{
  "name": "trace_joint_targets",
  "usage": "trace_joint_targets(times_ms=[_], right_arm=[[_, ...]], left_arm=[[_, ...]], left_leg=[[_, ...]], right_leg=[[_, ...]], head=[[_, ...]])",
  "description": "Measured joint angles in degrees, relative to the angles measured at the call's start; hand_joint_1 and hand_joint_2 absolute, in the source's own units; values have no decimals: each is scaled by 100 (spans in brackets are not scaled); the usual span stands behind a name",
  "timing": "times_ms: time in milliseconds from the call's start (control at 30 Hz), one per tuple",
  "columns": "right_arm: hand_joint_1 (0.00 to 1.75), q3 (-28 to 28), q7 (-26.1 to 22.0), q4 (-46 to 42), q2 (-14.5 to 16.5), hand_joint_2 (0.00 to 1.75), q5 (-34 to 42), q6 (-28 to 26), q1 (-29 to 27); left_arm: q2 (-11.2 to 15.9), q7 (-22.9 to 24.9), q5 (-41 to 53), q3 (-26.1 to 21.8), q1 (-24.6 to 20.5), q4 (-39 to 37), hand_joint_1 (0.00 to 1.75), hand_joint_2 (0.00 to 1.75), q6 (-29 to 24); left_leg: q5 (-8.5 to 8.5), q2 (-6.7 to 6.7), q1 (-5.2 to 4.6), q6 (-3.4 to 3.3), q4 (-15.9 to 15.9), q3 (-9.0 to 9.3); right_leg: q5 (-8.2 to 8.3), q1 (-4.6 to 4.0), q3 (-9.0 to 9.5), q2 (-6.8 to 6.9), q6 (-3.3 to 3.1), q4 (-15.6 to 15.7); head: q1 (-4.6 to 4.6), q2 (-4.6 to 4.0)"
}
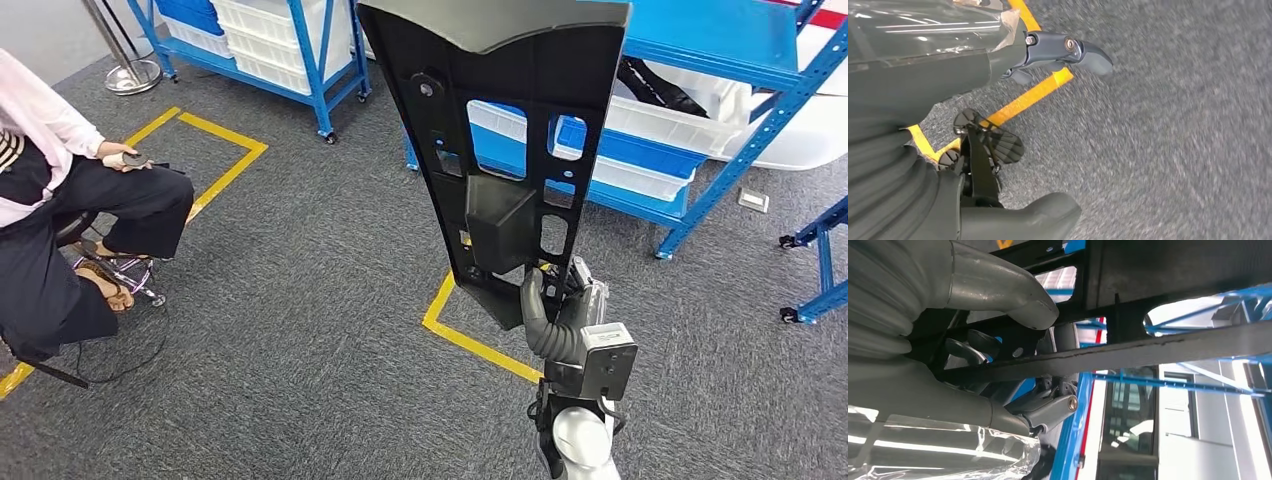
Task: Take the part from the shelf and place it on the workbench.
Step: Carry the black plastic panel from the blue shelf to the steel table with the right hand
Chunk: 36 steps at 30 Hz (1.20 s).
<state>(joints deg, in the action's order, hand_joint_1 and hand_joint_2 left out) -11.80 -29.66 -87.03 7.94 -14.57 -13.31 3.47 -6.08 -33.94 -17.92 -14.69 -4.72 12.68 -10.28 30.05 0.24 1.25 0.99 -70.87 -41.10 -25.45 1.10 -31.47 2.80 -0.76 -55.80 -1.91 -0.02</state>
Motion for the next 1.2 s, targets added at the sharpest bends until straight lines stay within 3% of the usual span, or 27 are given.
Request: trace_joint_targets(times_ms=[67,133,200,267,300,367,433,467,500,567,633,667,733,800,867,933,967,1000,1033,1100,1167,1200], right_arm=[[175,-1,-1,0,18,175,1,0,21],[175,-1,-1,0,29,175,-2,0,42],[175,-3,0,-1,35,175,-5,6,58],[175,-6,0,1,43,175,-5,28,81],[175,-7,0,4,45,175,-5,49,99],[175,-8,-3,30,40,175,-5,87,127],[175,-11,-12,87,32,175,10,105,138],[175,-15,-19,119,29,175,22,108,142],[175,-19,-27,148,28,175,34,108,149],[175,-25,-40,183,26,175,51,107,175],[175,-27,-49,192,22,175,60,102,195],[175,-27,-52,192,19,175,62,98,194],[175,-28,-57,185,18,175,62,82,185],[175,-27,-55,146,24,175,51,48,162],[175,-14,-47,68,20,175,24,-3,93],[175,8,-31,-11,-1,175,-2,-43,-10],[175,20,-24,-46,-10,175,-14,-58,-57],[175,31,-19,-76,-17,175,-25,-72,-97],[175,43,-17,-109,-21,175,-36,-86,-128],[175,76,-15,-186,-24,175,-56,-104,-180],[175,115,-12,-259,-29,175,-73,-114,-224],[175,129,-10,-288,-32,175,-81,-117,-243]], left_arm=[[-9,-3,-3,-29,-6,0,0,175,4],[-25,-8,-3,-41,-18,2,0,175,11],[-31,-24,1,-55,-23,3,0,175,-3],[-40,-74,18,-65,-24,2,0,175,-94],[-46,-104,28,-72,-29,2,0,175,-155],[-57,-129,24,-98,-40,2,0,175,-191],[-68,-70,2,-138,-32,0,0,175,-80],[-73,-24,-3,-154,-22,-3,0,175,-16],[-75,18,1,-165,-12,-5,0,175,29],[-78,58,7,-176,0,-9,0,175,86],[-80,73,11,-192,6,-11,0,175,145],[-82,79,20,-199,15,-14,0,175,177],[-74,88,51,-208,43,-19,0,175,242],[-67,101,109,-208,56,-21,0,175,289],[-67,137,184,-205,38,-22,0,175,327],[-68,181,241,-200,21,-22,0,175,380],[-68,200,265,-198,18,-22,0,175,402],[-67,221,285,-197,15,-22,0,175,416],[-65,240,311,-196,9,-21,0,175,420],[-63,273,363,-186,-26,-20,0,175,414],[-64,293,407,-167,-84,-20,0,175,412],[-64,300,420,-158,-105,-20,0,175,415]], left_leg=[[-375,215,23,35,796,417],[-515,342,7,-2,1257,660],[-509,236,-32,-92,1290,650],[-541,121,-50,-193,1319,657],[-560,63,-49,-244,1335,662],[-581,-56,-47,-307,1345,655],[-585,-204,-60,-327,1342,643],[-586,-286,-66,-329,1340,642],[-588,-369,-71,-328,1337,645],[-591,-522,-72,-318,1332,650],[-592,-644,-83,-278,1321,631],[-598,-690,-82,-245,1321,614],[-606,-755,-70,-178,1323,587],[-483,-567,-77,-118,1149,502],[-149,-230,-72,-60,546,214],[127,-77,-35,-5,-165,-154],[134,-50,-18,16,-312,-238],[31,-23,-1,31,-225,-201],[-144,30,13,38,67,-49],[-459,260,11,20,825,372],[-546,368,-24,-41,1195,564],[-536,305,-49,-80,1220,560]], right_leg=[[-50,-7,18,96,69,-40],[-101,-46,39,172,149,-73],[-124,-81,67,262,220,-67],[-195,-65,34,185,278,-159],[-301,-48,-53,73,280,-345],[-629,-31,-396,-170,237,-1060],[-854,-40,-745,-243,233,-1745],[-835,-47,-792,-257,256,-1815],[-725,-48,-723,-274,289,-1649],[-373,-40,-350,-428,332,-827],[-153,-44,-77,-586,307,-220],[-129,-60,-43,-616,278,-135],[-103,-44,-29,-512,211,-119],[-82,8,7,-405,125,-82],[-88,7,39,-279,44,-65],[-105,-15,50,-140,3,-66],[-114,-21,52,-77,0,-68],[-123,-21,57,-21,2,-69],[-138,-21,68,28,14,-72],[-185,-54,90,113,66,-100],[-231,-108,100,211,132,-123],[-245,-127,104,270,163,-124]], head=[[-10,0],[6,0],[37,0],[44,0],[49,0],[67,0],[78,0],[79,0],[79,0],[80,0],[78,0],[78,0],[80,0],[57,0],[14,0],[-9,0],[-11,0],[-14,0],[-13,0],[-21,0],[10,0],[28,0]])
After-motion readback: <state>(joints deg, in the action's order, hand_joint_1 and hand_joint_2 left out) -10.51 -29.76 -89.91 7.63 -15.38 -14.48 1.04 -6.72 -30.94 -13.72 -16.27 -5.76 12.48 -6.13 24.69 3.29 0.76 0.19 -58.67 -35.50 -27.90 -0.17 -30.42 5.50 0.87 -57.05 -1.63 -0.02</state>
